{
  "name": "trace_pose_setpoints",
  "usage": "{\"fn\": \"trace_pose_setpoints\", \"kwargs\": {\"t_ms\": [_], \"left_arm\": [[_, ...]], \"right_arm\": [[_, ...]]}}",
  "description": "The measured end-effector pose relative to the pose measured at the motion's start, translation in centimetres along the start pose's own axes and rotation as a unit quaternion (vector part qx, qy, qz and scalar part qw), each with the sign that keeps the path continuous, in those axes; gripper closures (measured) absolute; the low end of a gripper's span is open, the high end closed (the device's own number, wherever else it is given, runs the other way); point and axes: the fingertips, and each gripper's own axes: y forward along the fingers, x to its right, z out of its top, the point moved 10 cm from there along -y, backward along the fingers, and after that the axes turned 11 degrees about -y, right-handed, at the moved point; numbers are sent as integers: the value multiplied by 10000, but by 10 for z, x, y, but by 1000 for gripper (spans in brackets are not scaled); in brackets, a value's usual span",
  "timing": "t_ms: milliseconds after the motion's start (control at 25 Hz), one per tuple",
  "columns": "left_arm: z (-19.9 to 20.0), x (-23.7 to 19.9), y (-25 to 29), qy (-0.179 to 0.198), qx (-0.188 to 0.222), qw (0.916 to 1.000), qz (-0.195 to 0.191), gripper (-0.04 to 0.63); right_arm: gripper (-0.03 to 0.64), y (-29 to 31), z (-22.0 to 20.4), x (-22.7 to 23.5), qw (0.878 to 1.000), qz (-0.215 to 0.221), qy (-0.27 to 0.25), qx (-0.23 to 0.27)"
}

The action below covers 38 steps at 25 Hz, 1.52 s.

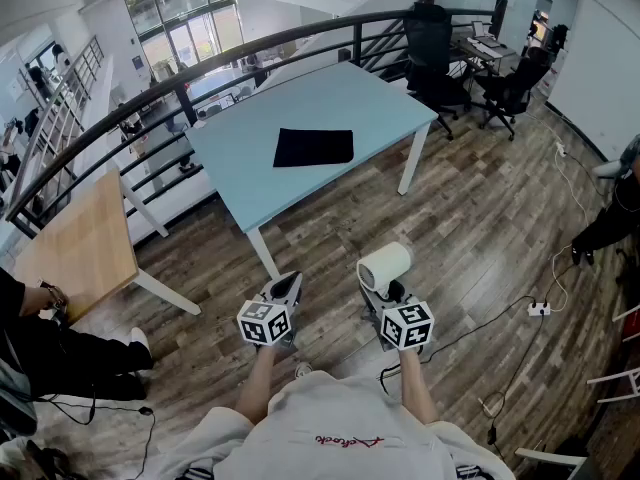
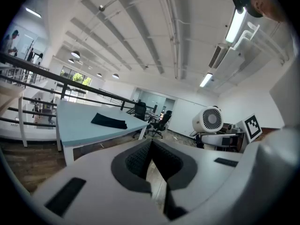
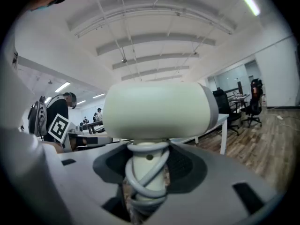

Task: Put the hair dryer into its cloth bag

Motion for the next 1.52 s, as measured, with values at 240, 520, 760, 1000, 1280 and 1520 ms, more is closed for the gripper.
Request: {"fn": "trace_pose_setpoints", "kwargs": {"t_ms": [240, 520, 760, 1000, 1280, 1520], "left_arm": [[-8, 16, 6, -13, -26, 10000, 39, 589], [-16, 34, 17, -4, 2, 9999, 134, 589], [-22, 54, 27, -17, 40, 9998, 169, 589], [-35, 70, 36, 25, -29, 9998, 176, 589], [-35, 69, 58, 72, -107, 9999, 86, 589], [-22, 44, 89, 30, -145, 9999, -9, 589]], "right_arm": [[396, -13, -5, 14, 10000, 26, 84, 15], [394, -27, -11, 32, 9999, 89, 75, -24], [396, -44, -13, 49, 9998, 178, 82, 1], [396, -56, -17, 60, 9997, 253, 8, 8], [394, -46, -21, 71, 9997, 245, -42, -65], [396, -11, -16, 83, 9997, 231, -25, -33]]}}
